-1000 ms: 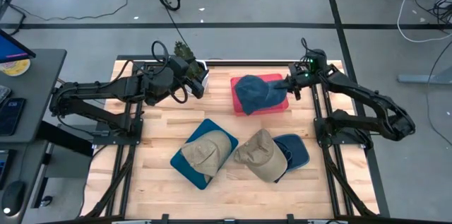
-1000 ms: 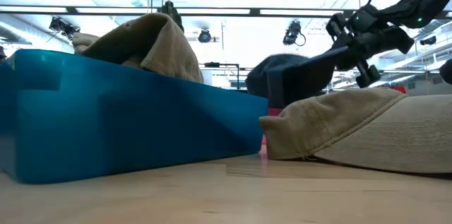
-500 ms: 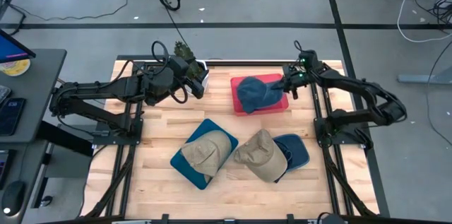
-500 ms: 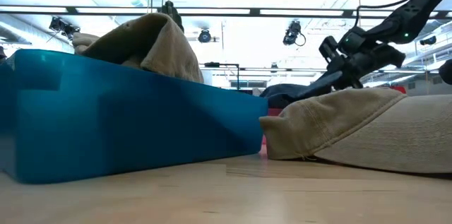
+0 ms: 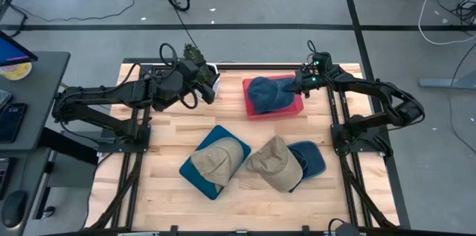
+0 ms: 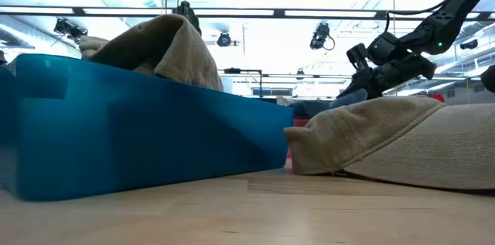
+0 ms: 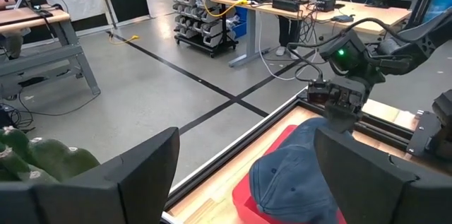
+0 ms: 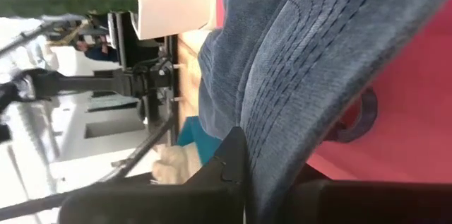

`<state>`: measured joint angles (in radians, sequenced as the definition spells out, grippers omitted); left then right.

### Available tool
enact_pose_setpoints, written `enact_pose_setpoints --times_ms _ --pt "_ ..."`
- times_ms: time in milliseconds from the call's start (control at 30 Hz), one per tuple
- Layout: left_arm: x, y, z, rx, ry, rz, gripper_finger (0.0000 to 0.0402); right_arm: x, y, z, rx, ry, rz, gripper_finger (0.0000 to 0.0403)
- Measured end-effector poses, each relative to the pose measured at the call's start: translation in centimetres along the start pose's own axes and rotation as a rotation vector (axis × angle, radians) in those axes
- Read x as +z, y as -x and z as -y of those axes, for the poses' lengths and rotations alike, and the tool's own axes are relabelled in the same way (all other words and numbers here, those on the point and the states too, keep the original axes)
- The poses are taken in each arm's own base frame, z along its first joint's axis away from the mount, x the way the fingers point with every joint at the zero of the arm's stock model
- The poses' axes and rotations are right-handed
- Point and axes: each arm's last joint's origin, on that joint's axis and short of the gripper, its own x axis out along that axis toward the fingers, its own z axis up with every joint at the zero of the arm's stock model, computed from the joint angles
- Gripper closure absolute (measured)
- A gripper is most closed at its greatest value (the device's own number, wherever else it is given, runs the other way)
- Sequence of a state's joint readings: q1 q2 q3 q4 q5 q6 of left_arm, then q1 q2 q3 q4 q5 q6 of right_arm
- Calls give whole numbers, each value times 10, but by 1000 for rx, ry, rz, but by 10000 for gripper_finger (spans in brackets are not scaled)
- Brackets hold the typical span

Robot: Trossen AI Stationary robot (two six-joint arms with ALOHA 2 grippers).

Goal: Pick & Place hat
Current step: Put the blue cap into the red bin

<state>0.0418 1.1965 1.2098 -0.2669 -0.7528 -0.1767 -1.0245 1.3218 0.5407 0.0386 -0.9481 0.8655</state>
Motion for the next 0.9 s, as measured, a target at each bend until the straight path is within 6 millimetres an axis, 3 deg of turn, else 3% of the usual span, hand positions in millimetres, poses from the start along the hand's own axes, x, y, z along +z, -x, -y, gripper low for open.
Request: enact_pose_setpoints --times_ms 400,900 --pt "0 0 0 0 21 0 70 -5 -9 -3 -33 278 -4 397" --pt "0 0 0 0 21 0 70 -15 -26 -8 -146 130 49 397"
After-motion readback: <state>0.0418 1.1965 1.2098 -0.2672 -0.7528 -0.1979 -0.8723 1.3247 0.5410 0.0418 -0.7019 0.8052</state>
